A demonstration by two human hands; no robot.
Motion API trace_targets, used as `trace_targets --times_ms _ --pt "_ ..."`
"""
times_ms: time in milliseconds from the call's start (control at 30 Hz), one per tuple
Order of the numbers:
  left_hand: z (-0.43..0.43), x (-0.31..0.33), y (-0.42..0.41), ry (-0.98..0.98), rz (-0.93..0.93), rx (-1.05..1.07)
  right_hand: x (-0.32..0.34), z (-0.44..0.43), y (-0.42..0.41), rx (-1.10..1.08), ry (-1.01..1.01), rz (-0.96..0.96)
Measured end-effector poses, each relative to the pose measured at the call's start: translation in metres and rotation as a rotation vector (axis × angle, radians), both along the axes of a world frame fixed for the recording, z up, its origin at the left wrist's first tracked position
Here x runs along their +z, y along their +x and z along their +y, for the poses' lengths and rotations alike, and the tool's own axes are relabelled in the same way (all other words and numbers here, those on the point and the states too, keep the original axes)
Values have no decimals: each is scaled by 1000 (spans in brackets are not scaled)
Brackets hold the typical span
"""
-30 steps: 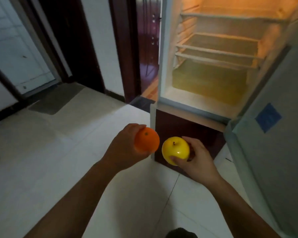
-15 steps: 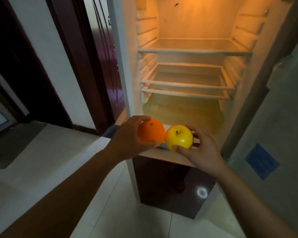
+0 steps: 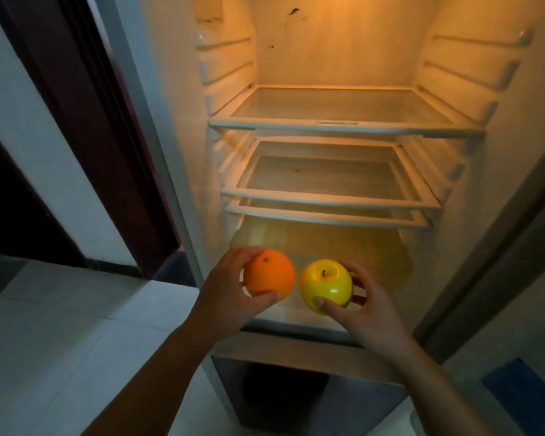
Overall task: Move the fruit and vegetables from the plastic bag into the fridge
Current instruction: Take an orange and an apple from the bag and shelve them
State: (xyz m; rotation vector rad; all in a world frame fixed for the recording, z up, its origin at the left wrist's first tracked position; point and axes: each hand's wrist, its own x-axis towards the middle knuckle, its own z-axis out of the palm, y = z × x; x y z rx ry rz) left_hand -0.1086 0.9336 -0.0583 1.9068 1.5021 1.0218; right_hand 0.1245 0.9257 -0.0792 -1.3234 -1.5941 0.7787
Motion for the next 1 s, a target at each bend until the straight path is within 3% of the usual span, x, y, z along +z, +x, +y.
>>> trace_targets --times_ms 167,467,1000 --pt "30 5 6 -30 -112 -69 5 21 2 -114 -17 -15" --pt "95 61 3 169 1 -185 48 56 4 -291 150 2" --pt "125 127 -6 347 -150 -257 147 79 -2 -261 363 49"
